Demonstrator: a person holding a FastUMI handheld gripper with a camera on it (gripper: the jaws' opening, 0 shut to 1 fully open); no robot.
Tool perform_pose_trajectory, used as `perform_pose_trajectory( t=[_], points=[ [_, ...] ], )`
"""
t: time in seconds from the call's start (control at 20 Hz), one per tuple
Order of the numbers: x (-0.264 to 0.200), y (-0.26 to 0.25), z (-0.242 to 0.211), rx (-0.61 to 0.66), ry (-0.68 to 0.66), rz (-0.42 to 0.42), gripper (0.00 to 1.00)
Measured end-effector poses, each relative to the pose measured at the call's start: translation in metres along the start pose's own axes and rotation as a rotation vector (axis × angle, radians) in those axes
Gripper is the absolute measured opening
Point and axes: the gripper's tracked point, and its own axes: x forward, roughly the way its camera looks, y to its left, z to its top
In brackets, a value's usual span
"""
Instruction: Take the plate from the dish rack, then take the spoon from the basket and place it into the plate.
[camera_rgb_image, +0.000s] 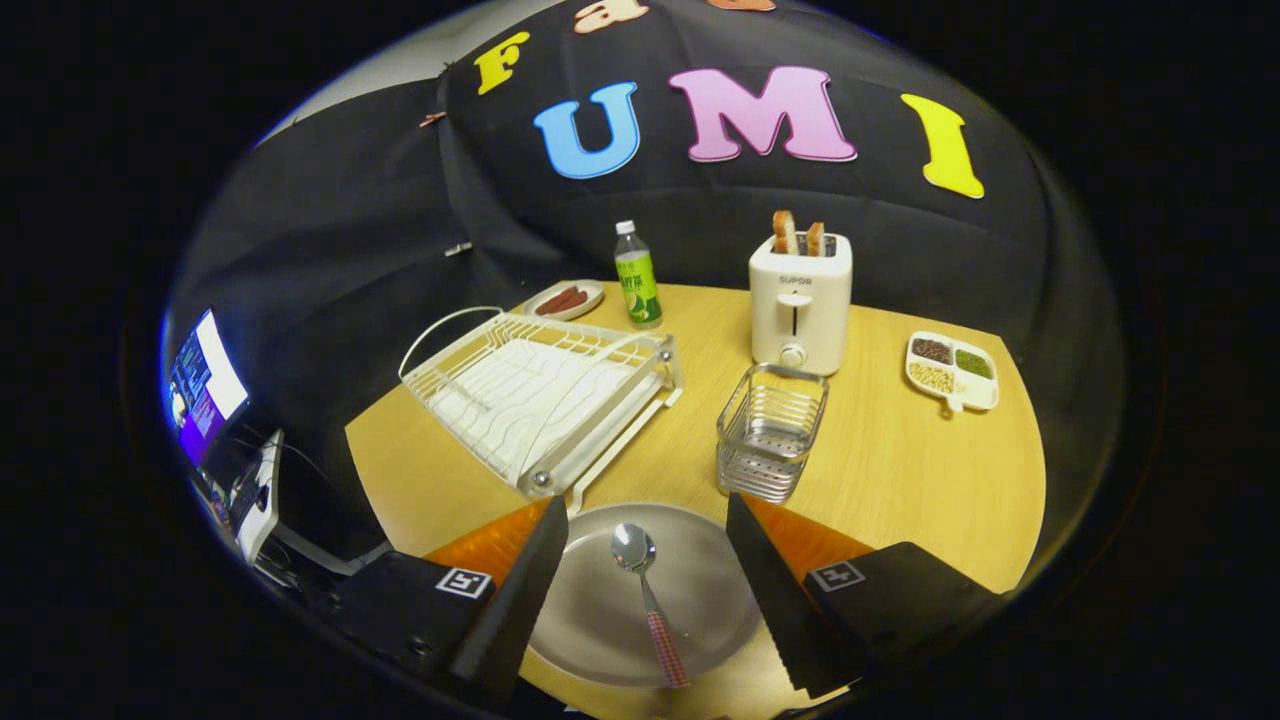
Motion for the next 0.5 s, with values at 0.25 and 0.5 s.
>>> perform_pose_trajectory(
  t=[0.25, 0.5],
  points=[
    [-0.039, -0.006, 0.059, 0.047, -0.134, -0.147, 0.99],
    [-0.082, 0.001, 0.102, 0.104, -0.265, -0.292, 0.99]
  ],
)
